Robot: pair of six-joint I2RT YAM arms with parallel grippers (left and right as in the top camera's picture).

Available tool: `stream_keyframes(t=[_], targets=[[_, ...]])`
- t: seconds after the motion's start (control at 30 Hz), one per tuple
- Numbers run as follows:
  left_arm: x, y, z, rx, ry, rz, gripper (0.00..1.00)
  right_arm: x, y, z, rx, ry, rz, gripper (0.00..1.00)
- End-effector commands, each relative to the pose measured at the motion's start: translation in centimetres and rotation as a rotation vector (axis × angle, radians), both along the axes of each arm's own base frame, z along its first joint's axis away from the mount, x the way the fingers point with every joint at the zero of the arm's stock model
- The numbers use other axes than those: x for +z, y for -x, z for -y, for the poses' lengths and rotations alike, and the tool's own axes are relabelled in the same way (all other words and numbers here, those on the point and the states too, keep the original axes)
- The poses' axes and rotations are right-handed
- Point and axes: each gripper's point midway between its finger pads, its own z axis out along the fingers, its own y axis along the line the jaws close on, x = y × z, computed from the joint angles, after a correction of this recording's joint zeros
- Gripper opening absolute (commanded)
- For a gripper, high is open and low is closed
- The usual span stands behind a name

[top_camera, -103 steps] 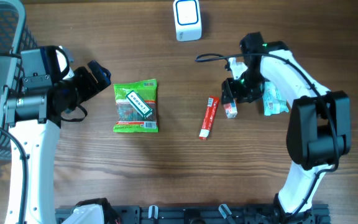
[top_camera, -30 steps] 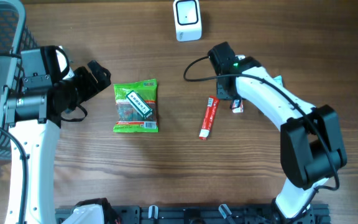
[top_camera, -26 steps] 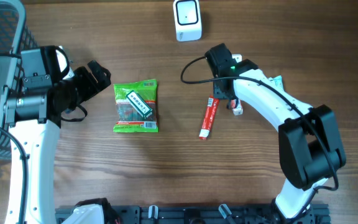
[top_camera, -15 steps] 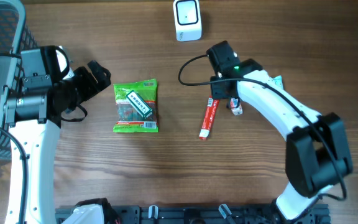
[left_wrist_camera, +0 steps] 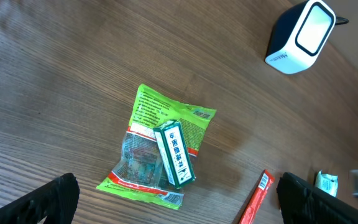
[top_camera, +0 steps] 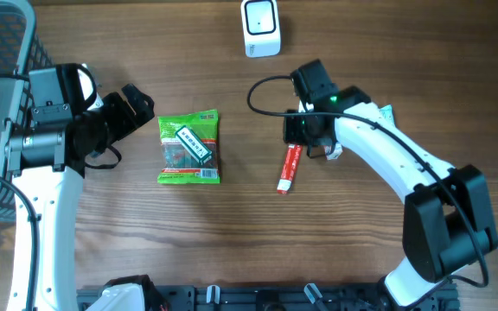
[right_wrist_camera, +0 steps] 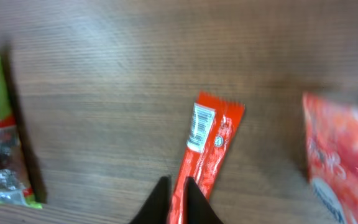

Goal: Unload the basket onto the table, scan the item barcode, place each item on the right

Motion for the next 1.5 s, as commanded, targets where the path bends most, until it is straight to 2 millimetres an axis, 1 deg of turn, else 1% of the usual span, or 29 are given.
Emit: stream_keyframes(t=[0.0,0.1,0.2,0.27,0.33,0.4,0.53,0.63,0.73,0.8,0.83,0.9,0.97,1.0,1.07,1.1,1.17,1.23,1.27,1.33,1.37,1.47], targets=[[0.4,-0.3,-0.3,0.002,-0.011,0.013,1.00,-2.3,2.3,-0.6,-0.101,-0.080,-0.086,0.04],[0.4,-0.3,-0.3,0.002,-0.011,0.013,1.00,-3.9,3.5,-1.3,-0.108,-0.147,-0.116,0.04],[0.4,-0.3,-0.3,0.002,-0.011,0.013,1.00,-5.4,4.7,-1.3,-0.214,-0.176,-0.164,0.04],[0.4,-0.3,-0.3,0.002,-0.011,0.013,1.00,-6.3,5.4,-1.9,-0.244,-0.194,-0.169,0.04],[0.4,-0.3,-0.3,0.002,-0.011,0.013,1.00,-6.7,6.0,-3.4,-0.231,-0.233,-0.162,0.04],[0.4,-0.3,-0.3,0.002,-0.011,0.013,1.00,-6.7,6.5,-5.3,-0.185,-0.270,-0.135,0.05],[0.4,-0.3,-0.3,0.002,-0.011,0.013,1.00,-5.4,6.8,-9.7,-0.076,-0.344,-0.055,0.05],[0.4,-0.3,-0.3,0.002,-0.011,0.012,1.00,-4.1,6.2,-12.1,-0.015,-0.406,0.025,0.06],[0.4,-0.3,-0.3,0.002,-0.011,0.013,1.00,-3.1,5.4,-12.8,0.014,-0.432,0.054,0.05],[0.4,-0.3,-0.3,0.001,-0.011,0.013,1.00,-1.5,5.1,-13.7,0.124,-0.455,0.084,0.04],[0.4,-0.3,-0.3,0.002,-0.011,0.012,1.00,-0.5,4.8,-13.9,0.179,-0.427,0.103,0.05],[0.4,-0.3,-0.3,0.002,-0.011,0.013,1.00,1.2,3.9,-13.2,0.271,-0.312,0.140,0.19],[0.4,-0.3,-0.3,0.002,-0.011,0.013,1.00,2.7,3.2,-12.1,0.357,-0.192,0.174,0.41],[0.4,-0.3,-0.3,0.002,-0.011,0.013,1.00,3.9,2.8,-11.3,0.452,-0.114,0.201,0.49],[0.4,-0.3,-0.3,0.002,-0.011,0.013,1.00,5.1,2.8,-10.4,0.576,-0.034,0.218,0.50],[0.4,-0.3,-0.3,0.002,-0.011,0.013,1.00,5.6,2.8,-9.7,0.611,0.008,0.217,0.51],[0.4,-0.3,-0.3,0.002,-0.011,0.013,1.00,5.5,2.6,-8.2,0.582,0.076,0.208,0.51],[0.4,-0.3,-0.3,0.002,-0.011,0.012,1.00,5.0,2.0,-5.8,0.528,0.172,0.190,0.51],[0.4,-0.3,-0.3,0.001,-0.011,0.013,1.00,4.7,1.6,-4.2,0.478,0.216,0.168,0.51],[0.4,-0.3,-0.3,0.002,-0.011,0.013,1.00,4.1,1.1,-1.7,0.418,0.232,0.121,0.52],[0.4,-0.3,-0.3,0.002,-0.011,0.013,1.00,4.0,0.9,-0.9,0.400,0.232,0.110,0.55],[0.4,-0.3,-0.3,0.002,-0.011,0.013,1.00,3.9,-0.7,2.3,0.343,0.236,0.099,0.59]])
